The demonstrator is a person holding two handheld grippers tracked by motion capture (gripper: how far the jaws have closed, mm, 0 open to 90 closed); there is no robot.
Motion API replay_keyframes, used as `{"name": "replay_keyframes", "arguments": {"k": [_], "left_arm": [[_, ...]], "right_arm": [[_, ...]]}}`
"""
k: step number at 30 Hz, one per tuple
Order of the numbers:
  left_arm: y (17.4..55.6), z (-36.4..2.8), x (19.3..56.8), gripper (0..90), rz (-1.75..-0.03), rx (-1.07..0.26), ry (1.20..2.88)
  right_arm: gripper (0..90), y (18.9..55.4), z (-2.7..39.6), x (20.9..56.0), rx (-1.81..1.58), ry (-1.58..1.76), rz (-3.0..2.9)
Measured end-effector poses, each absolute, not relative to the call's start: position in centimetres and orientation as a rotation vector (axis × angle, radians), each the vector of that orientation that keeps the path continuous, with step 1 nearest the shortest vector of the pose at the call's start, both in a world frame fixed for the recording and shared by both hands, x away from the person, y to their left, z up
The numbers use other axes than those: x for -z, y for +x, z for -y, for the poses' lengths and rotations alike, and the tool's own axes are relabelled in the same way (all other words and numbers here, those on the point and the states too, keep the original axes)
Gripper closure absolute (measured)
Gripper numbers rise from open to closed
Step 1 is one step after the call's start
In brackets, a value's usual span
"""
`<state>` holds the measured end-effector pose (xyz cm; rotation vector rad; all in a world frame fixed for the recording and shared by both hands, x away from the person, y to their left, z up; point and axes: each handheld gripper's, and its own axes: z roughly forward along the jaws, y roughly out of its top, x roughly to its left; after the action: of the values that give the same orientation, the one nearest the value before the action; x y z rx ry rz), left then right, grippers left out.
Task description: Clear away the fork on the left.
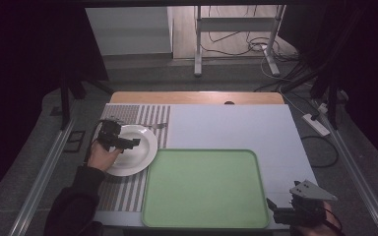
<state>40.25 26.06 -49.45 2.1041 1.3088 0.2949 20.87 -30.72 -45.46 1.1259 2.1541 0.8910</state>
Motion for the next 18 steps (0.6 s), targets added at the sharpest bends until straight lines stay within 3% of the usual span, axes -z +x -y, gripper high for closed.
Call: {"name": "replay_keyframes", "arguments": {"k": [14,16,18], "left_arm": [[42.8,-25.4,49.6,0.4,-1.339,-0.321,2.129],[43.1,-25.5,49.5,5.0,-1.337,-0.338,2.137],[43.4,-25.9,49.3,21.2,-1.32,-0.31,2.123]], "right_arm": [[0.0,20.9,30.7,45.5,-0.891,1.126,-2.155],[0.0,20.9,30.7,45.5,-0.891,1.126,-2.155],[0.0,20.9,30.7,45.5,-0.89,1.126,-2.155]]}}
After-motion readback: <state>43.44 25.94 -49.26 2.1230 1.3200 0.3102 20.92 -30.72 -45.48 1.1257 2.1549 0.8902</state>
